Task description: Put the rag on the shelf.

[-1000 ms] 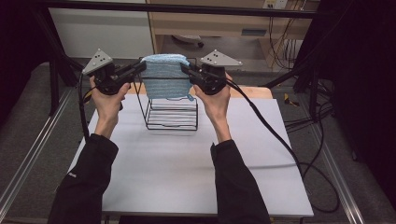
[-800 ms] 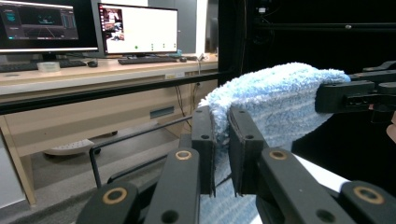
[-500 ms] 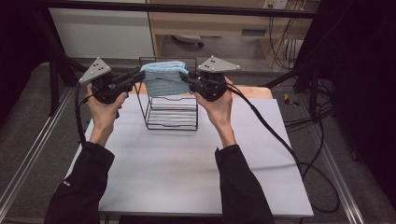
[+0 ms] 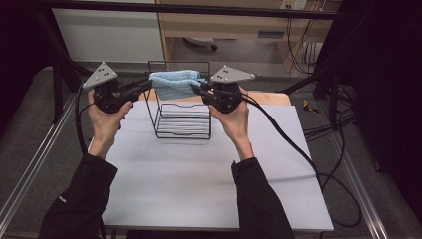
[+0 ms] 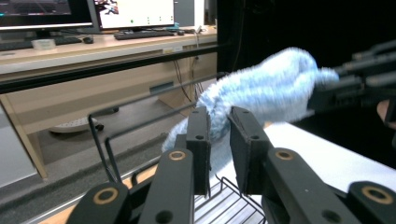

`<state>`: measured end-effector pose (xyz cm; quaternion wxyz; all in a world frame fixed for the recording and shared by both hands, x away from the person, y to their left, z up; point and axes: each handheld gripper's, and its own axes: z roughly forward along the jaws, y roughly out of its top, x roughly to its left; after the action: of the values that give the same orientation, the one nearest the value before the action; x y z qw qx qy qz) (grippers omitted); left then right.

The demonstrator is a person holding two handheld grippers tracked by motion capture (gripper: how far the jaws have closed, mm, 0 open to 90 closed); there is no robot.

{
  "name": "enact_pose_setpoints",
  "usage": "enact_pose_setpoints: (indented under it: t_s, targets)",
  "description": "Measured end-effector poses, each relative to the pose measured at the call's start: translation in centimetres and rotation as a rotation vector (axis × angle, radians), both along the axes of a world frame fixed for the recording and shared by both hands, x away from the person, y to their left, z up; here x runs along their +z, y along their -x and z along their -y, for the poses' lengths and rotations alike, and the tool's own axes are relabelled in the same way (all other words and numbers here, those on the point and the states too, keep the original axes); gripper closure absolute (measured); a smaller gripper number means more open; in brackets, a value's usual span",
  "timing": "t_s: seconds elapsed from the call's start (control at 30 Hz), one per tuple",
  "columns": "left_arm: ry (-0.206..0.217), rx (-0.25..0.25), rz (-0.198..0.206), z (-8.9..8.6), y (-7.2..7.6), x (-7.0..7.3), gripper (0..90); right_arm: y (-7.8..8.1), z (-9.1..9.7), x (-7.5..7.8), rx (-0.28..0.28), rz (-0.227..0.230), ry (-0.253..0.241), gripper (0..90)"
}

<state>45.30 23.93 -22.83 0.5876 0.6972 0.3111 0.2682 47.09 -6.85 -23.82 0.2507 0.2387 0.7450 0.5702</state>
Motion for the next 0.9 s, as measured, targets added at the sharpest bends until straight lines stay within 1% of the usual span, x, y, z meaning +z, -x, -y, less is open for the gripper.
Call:
enact_pose_setpoints:
  t_s: [0.07,0.1,0.17,0.27,0.37,0.43,0.53,0.67,0.73,0.83,0.9]
  targets:
    - [0.026,0.009,-0.005,-0.3,0.0,0.8,77.7,0.0,0.1,-0.1,0.000,0.000,0.005,79.9]
    - [0.037,0.023,-0.012,-0.3,0.0,1.2,78.0,0.0,0.1,-0.2,0.001,-0.001,0.005,79.9]
    - [0.054,0.030,-0.026,-0.3,-0.2,1.9,79.3,0.0,0.2,-0.3,0.003,0.003,0.007,79.9]
    - [0.050,0.033,-0.053,0.1,-0.6,2.7,82.8,0.1,0.1,-0.4,0.004,0.014,0.019,79.8]
    - [0.028,0.029,-0.079,0.9,-1.2,2.9,84.4,0.1,0.1,-0.5,0.005,0.021,0.026,79.6]
    - [0.013,0.017,-0.098,1.4,-1.5,2.8,85.0,0.2,0.1,-0.6,0.007,0.023,0.025,79.3]
    - [-0.018,-0.009,-0.121,1.9,-1.6,2.1,86.5,0.2,0.2,-0.7,0.013,0.023,0.024,78.3]
    - [-0.029,-0.039,-0.142,2.0,-1.4,1.1,88.2,0.2,0.5,-0.9,0.017,0.013,0.020,75.9]
    - [-0.047,-0.043,-0.147,2.1,-1.2,0.7,88.5,0.3,0.5,-0.8,0.020,0.008,0.019,72.9]
    - [-0.062,-0.052,-0.152,2.1,-1.0,0.1,89.1,0.6,0.5,-0.8,0.026,-0.001,0.019,66.5]
    - [-0.080,-0.052,-0.150,2.2,-0.8,-0.2,89.4,0.8,0.6,-0.7,0.026,-0.001,0.022,60.7]
